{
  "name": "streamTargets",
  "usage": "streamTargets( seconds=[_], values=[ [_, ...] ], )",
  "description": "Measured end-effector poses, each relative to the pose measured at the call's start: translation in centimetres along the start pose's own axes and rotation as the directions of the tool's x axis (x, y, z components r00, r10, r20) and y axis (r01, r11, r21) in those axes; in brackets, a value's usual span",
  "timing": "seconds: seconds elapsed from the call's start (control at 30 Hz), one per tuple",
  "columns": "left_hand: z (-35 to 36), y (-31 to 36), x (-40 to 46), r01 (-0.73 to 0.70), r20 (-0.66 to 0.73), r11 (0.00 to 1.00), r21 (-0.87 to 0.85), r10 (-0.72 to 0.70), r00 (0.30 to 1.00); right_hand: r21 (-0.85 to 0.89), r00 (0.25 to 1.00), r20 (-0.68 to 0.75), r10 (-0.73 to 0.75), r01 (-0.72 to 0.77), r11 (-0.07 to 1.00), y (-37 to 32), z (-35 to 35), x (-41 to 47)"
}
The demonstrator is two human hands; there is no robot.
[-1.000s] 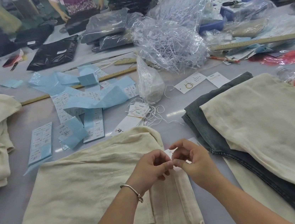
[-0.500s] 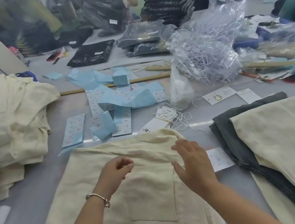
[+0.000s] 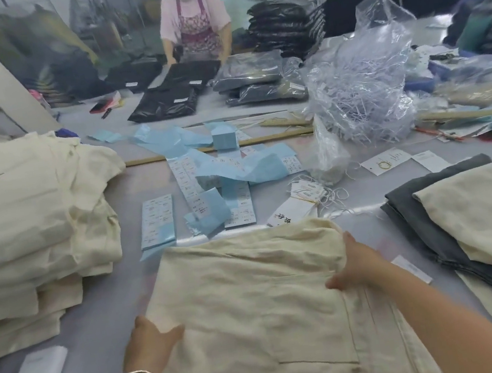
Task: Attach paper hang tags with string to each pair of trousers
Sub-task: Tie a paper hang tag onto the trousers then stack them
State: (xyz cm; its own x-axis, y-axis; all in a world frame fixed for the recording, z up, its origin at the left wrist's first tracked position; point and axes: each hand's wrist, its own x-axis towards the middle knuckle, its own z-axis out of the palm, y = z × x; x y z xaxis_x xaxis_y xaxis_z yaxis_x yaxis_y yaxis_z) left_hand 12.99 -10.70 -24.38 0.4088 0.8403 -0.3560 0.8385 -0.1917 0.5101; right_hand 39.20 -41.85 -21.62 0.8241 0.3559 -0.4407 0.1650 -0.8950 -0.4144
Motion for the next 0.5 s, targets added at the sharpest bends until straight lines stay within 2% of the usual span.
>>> streamTargets(
  seconds=[0.13, 0.23, 0.37, 0.5],
  values=[
    [-1.0, 2.5, -1.4, -0.011, 0.239, 0.956, -0.295, 0.085, 0.967, 0.148, 0.994, 0.079, -0.076, 0.064, 0.987, -0.4, 0.4, -1.8],
    [-2.4, 6.1, -3.8, -0.072, 0.353, 0.898, -0.435, 0.244, 0.903, 0.252, 0.994, 0.030, -0.106, 0.095, 0.963, 0.0, -0.3, -4.7],
    [-3.8, 11.7, -7.2, -0.168, 0.459, 0.819, -0.548, 0.463, 0.758, 0.313, 0.981, -0.118, -0.154, 0.184, 0.932, 1.7, -4.2, -9.7],
    [-3.5, 18.5, -11.7, -0.216, 0.475, 0.694, -0.687, 0.653, 0.589, 0.337, 0.939, -0.334, -0.077, 0.195, 0.921, 5.4, -11.3, -15.4]
  ],
)
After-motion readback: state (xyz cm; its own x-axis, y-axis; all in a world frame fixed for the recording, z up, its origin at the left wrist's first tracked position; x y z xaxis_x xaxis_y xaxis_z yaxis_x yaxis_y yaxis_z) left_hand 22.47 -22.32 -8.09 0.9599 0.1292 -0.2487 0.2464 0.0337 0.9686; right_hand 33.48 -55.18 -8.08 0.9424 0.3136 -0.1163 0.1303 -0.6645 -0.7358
